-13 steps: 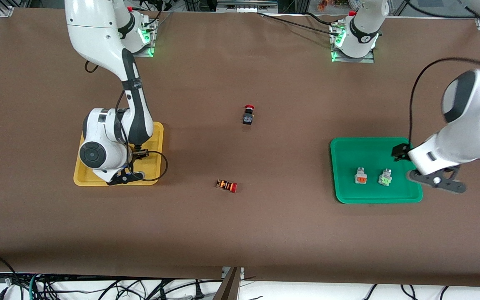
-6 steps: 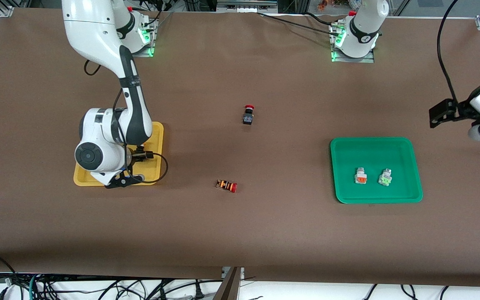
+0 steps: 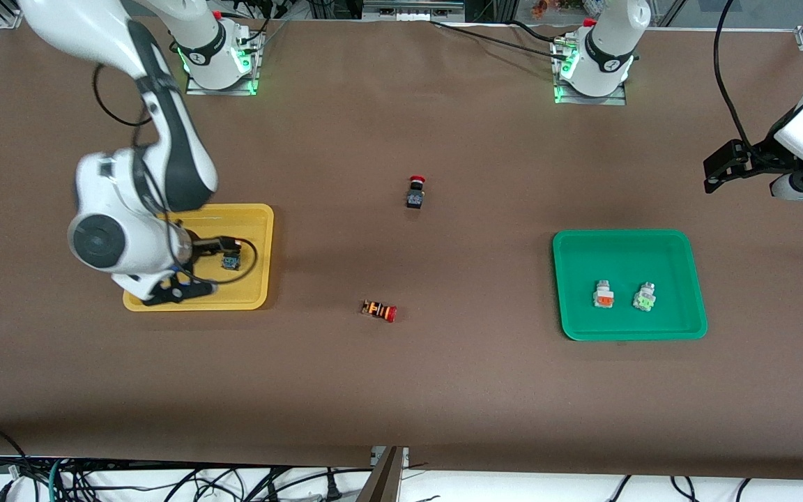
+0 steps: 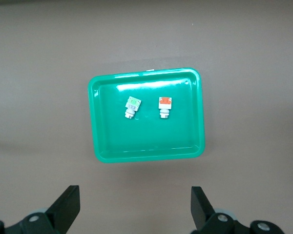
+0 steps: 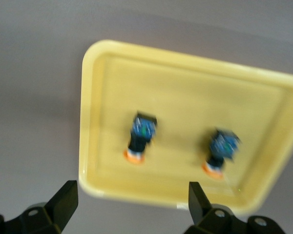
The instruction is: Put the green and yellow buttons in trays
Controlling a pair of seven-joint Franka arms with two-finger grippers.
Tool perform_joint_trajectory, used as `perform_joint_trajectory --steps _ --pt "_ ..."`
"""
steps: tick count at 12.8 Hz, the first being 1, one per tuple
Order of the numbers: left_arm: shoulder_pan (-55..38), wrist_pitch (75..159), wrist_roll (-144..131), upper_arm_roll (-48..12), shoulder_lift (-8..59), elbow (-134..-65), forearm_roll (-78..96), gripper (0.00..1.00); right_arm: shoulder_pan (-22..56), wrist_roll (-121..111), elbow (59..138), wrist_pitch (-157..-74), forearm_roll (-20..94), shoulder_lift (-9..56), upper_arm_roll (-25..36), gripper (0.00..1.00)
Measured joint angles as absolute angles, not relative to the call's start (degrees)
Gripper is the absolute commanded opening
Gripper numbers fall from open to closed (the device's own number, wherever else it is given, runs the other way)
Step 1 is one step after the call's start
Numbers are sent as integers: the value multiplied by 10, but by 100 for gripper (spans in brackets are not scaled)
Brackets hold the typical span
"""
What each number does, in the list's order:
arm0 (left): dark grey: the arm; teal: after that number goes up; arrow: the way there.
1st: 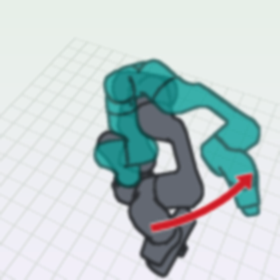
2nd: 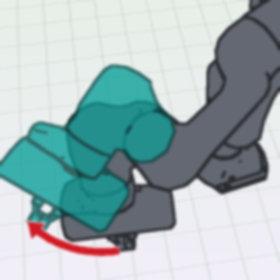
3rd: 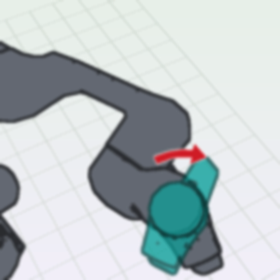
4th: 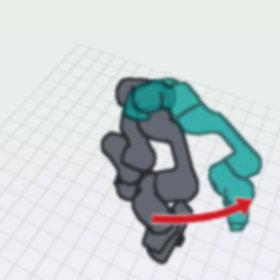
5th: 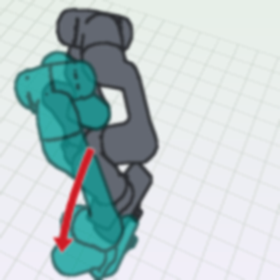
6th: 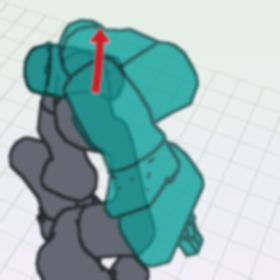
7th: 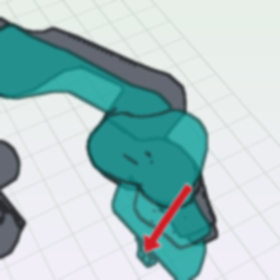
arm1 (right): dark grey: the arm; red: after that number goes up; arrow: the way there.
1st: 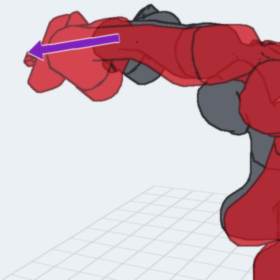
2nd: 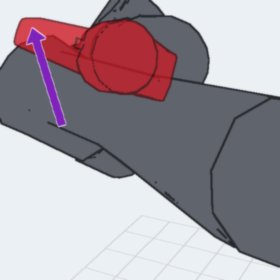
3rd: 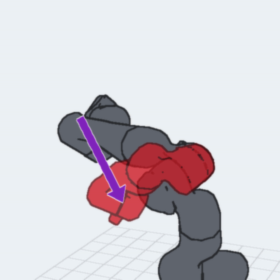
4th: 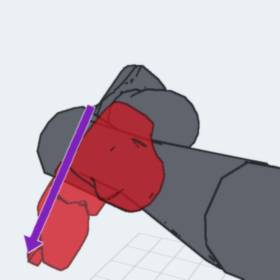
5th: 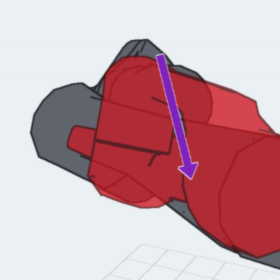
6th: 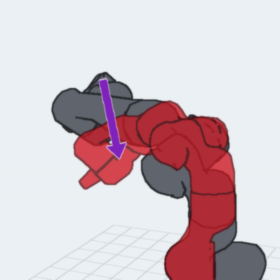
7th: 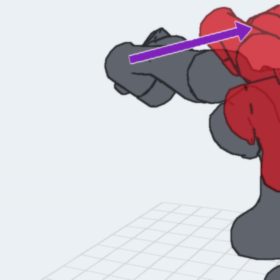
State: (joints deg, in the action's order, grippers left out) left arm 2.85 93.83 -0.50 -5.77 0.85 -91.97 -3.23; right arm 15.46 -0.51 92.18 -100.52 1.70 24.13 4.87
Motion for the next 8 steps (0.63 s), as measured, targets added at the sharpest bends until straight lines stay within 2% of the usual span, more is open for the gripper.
perform_joint_trajectory --steps 4,8 --pt "28 939 -5 -55 9 -921 -32 100 86 -3 935 -886 2 92 -1 100" --pt "28 940 -5 -55 9 -922 -32 100 56 -3 933 -827 -5 2 -11 100"
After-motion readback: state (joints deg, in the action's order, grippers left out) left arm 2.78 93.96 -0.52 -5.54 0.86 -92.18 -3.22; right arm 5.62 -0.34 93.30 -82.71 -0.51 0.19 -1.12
